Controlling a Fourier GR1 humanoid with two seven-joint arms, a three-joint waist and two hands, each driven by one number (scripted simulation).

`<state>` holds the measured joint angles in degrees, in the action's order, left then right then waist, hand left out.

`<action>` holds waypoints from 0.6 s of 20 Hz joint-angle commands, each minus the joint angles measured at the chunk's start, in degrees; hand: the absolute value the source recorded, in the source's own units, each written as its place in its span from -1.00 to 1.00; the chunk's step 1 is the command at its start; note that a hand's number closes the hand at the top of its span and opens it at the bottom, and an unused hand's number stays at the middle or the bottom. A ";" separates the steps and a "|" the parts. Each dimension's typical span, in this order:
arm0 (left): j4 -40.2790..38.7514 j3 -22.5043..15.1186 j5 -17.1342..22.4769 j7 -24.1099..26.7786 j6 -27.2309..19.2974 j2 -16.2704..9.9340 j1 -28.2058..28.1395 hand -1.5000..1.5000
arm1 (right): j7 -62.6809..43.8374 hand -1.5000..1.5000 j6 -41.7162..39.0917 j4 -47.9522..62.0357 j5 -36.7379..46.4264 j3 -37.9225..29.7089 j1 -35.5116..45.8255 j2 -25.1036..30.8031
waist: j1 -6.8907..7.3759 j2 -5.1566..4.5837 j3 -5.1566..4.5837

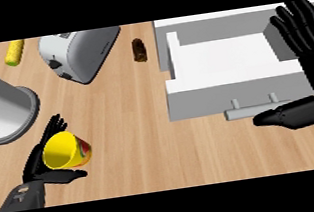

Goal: Pick up the cup, place it into the drawer and close the drawer

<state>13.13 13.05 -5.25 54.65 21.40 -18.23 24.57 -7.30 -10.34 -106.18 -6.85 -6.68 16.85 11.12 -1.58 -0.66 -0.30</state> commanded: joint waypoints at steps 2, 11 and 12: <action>-0.77 -0.49 0.62 7.12 10.32 3.39 -1.12 -1.00 | -0.54 -1.00 -0.32 -1.35 -0.42 -0.20 -1.35 0.25 | -0.34 0.05 -0.05; 5.37 0.04 -0.65 14.88 -7.71 3.80 0.10 1.00 | -0.03 -1.00 -1.65 2.42 -2.67 -3.83 1.86 2.78 | 0.30 -0.15 0.03; 5.88 0.61 -0.36 16.84 -9.59 4.44 -0.77 1.00 | 1.00 -1.00 -1.49 1.44 -1.15 -1.59 -0.39 1.22 | 0.34 -0.05 0.03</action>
<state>17.56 13.08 -5.11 60.11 16.57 -14.84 24.72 -7.53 -11.38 -105.77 -7.91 -8.20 16.95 12.56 -1.47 -0.68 -0.30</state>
